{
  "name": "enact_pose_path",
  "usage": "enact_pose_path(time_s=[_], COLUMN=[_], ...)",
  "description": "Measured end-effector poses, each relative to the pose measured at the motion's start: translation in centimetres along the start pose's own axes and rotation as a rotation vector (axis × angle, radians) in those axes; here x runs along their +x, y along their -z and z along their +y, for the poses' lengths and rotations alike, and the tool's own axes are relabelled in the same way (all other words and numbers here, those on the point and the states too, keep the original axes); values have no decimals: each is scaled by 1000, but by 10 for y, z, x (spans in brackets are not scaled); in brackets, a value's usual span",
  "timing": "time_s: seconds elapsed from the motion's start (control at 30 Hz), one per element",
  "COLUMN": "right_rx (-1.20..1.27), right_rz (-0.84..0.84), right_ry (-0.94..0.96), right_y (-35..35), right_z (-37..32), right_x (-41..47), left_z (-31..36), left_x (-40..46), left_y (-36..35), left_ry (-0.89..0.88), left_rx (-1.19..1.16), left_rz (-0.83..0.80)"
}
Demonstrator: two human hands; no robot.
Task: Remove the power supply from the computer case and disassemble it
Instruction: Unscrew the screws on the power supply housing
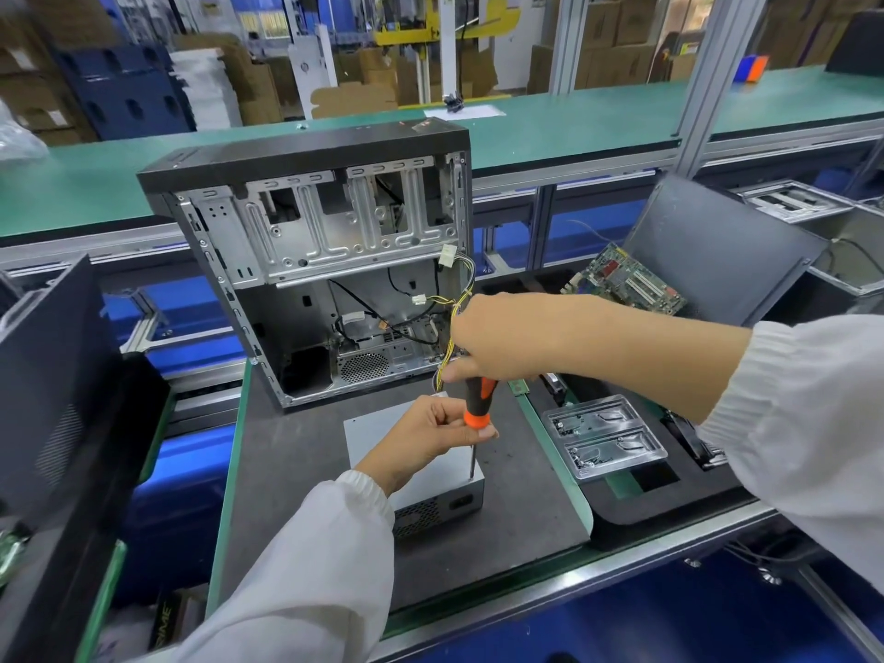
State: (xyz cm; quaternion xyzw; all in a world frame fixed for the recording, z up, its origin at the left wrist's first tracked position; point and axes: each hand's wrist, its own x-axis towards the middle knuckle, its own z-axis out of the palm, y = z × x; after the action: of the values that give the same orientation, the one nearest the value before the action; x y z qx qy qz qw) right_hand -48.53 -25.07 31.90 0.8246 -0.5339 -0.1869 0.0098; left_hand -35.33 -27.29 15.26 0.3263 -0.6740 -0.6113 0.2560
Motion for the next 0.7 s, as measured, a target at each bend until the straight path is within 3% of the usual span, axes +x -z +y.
enact_pose_path(time_s=[0.13,0.23,0.37,0.53,0.7], right_rx=[117,154,23,155,160], right_rz=[-174,-118,45,-191,-145], right_ry=[161,65,-66,116,-20], right_y=[9,9,-1,7,-1], right_z=[6,4,-2,8,4], right_x=[-3,-4,1,0,3], left_z=[1,2,-1,-4,-4], left_x=[-1,-1,0,0,1], left_y=[-1,0,1,1,0], left_ry=[0,6,21,1,-3], left_rx=[-2,-17,11,-5,-7], left_rz=[13,9,-2,15,12])
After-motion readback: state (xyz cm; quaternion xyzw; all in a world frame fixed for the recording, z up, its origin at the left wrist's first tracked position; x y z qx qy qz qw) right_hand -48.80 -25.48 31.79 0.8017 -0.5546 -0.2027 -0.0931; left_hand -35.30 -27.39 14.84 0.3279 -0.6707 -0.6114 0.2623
